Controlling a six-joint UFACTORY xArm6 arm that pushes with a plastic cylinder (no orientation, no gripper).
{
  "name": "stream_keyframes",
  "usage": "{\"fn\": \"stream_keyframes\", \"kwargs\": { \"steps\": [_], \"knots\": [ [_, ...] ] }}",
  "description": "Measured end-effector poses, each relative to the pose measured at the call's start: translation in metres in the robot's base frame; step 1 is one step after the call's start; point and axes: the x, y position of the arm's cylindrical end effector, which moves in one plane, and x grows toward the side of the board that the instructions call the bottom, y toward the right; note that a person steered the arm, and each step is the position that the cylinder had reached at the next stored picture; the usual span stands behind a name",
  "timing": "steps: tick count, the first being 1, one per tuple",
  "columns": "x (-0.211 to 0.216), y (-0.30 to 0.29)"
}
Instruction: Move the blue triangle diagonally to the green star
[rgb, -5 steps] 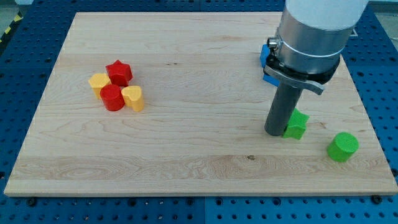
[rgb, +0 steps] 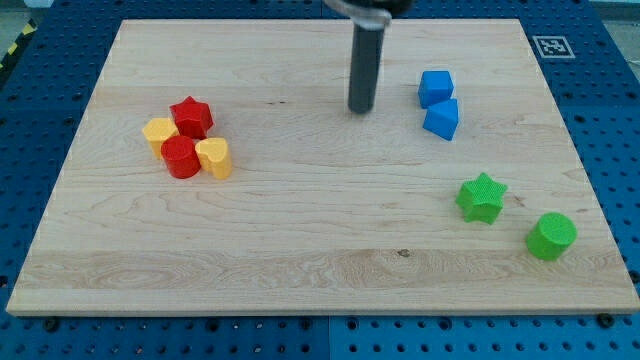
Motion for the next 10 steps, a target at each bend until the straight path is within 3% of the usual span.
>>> {"fn": "stream_keyframes", "kwargs": {
  "steps": [1,2,4,6,10],
  "knots": [
    [-0.060,0.000],
    [-0.054,0.008],
    [-0.027,0.142],
    [0.032,0.144],
    [0.044,0.083]
  ]
}}
